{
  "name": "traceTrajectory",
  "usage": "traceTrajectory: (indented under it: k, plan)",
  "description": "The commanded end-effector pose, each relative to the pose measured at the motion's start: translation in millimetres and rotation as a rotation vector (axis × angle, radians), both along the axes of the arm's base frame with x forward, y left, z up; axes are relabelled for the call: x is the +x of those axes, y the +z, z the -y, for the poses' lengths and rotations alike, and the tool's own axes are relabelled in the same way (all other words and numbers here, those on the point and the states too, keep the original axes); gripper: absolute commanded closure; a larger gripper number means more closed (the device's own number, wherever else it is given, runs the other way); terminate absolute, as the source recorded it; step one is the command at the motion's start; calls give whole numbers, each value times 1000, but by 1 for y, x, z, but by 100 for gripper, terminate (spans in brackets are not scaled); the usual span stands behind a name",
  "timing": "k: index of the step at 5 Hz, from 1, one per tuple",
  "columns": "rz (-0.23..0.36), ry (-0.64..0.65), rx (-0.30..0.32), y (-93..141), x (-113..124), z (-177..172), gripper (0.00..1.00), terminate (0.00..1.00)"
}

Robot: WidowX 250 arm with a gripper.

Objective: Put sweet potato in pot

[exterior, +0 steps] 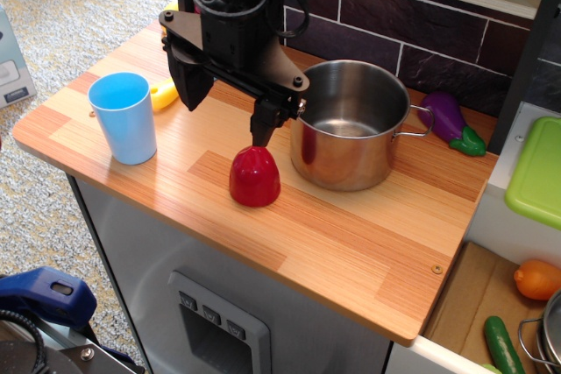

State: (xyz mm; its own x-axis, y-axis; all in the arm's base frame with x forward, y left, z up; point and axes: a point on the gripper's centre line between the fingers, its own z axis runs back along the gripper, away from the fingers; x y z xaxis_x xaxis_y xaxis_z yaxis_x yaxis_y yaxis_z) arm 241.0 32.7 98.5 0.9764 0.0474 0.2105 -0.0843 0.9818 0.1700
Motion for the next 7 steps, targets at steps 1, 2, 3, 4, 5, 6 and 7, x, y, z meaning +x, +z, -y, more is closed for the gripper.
traceTrajectory:
  k: [1, 2, 3, 4, 5, 6, 7]
  plan:
    - [0, 0, 0, 0, 0, 0, 0, 0]
    - [6, -10, -6, -11, 5, -3, 0, 0]
    - [14, -15, -28, -22, 11, -5, 0, 0]
    - [16, -10, -55, -34, 18, -7, 0, 0]
    - [39, -5, -69, -46, 22, -10, 0, 0]
    - [31, -3, -119, -58, 24, -8, 0, 0]
    - [43, -5, -153, -72, 24, -5, 0, 0]
